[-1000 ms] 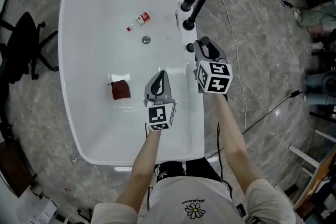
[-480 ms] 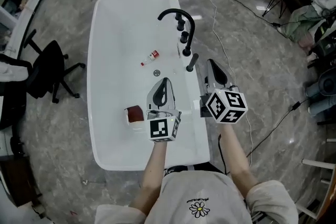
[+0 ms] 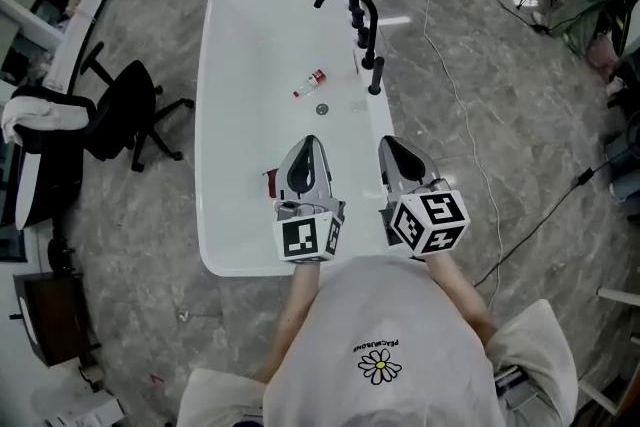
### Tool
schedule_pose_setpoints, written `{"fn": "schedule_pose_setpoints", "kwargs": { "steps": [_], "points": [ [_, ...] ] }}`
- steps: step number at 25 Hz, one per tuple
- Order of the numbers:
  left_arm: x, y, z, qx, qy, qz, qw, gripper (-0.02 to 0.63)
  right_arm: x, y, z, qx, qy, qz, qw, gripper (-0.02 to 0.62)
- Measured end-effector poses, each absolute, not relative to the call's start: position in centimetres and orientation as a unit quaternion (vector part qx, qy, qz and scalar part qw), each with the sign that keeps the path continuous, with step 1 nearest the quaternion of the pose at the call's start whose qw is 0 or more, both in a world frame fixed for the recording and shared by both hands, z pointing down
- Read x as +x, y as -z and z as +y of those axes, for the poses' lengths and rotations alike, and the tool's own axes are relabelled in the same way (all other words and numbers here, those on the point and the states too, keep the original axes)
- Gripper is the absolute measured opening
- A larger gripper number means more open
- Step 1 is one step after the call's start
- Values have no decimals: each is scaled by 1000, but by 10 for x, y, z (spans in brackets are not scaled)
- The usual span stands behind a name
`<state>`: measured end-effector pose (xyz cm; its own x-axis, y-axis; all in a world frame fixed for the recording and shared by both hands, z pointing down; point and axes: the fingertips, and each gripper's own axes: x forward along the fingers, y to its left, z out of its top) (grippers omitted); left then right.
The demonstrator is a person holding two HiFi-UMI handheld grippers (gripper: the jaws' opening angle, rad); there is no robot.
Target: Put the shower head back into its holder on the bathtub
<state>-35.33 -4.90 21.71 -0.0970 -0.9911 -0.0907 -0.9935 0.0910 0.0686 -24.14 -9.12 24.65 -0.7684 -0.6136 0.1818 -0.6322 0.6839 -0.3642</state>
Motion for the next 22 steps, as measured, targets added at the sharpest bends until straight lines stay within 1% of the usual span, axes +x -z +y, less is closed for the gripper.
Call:
{"fn": "schedule_pose_setpoints", "kwargs": {
  "steps": [8,17,22],
  "points": [
    [-338,-207,-34,-679,-36,733,38,-2,-239,-231,-81,330,-186,-926,4,3],
    [-333,-205,-34,-690,-39,722,39,-2,-235,-227,-70,334,-172,-927,6,3],
    [-326,-219,-30,-691,-46,721,30,-2,-227,-238,-65,337,-173,-925,9,3]
  ]
}}
